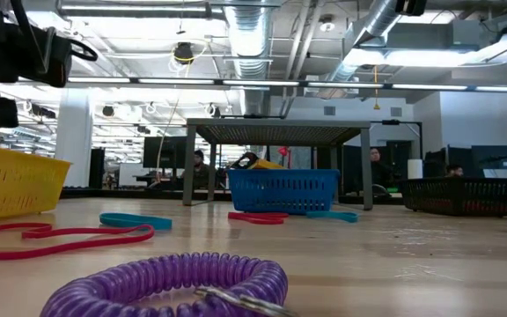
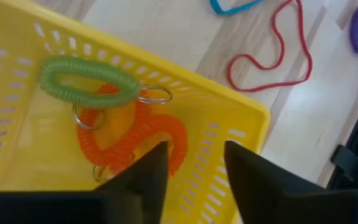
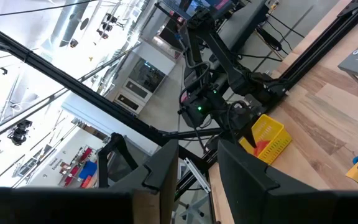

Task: Pick & Place Office Desk Supplies
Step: Put the orange spring keychain into the yellow bin, then put the blue rubber band into the black bin

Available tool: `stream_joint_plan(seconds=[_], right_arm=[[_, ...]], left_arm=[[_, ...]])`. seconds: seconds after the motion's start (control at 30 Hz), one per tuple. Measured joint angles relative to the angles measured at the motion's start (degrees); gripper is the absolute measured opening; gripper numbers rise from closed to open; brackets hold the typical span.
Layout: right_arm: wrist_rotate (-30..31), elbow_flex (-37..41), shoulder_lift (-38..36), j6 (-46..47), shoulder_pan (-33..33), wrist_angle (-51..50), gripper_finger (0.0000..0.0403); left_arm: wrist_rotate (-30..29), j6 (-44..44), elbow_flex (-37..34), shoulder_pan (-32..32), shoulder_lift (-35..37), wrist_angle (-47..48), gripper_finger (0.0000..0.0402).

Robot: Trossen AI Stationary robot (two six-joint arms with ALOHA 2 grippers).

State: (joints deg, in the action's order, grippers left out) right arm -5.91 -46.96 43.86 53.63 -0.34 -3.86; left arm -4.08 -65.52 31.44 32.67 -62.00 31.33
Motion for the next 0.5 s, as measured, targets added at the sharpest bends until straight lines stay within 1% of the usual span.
stream_joint_plan(seconds=[0.1,0.2,0.3,0.4,0.5], right_arm=[[0.0,0.0,0.0,0.0,0.0,0.0,0.0111],[0.0,0.0,0.0,0.0,0.0,0.0,0.0111],[0.0,0.0,0.0,0.0,0.0,0.0,0.0111],[0.0,0.0,0.0,0.0,0.0,0.0,0.0111],[0.0,0.0,0.0,0.0,0.0,0.0,0.0111]], left_arm=[[0.4,0.3,0.0,-0.7,0.1,0.1,0.0187],[1.1,0.3,0.0,-2.1,1.1,-0.2,0.0205],[0.8,0.3,0.0,-3.7,3.5,-1.5,0.0207],[-2.6,1.8,0.0,-5.1,6.4,-4.3,0.02],[-6.7,8.6,0.0,-5.9,8.2,-11.3,0.019]])
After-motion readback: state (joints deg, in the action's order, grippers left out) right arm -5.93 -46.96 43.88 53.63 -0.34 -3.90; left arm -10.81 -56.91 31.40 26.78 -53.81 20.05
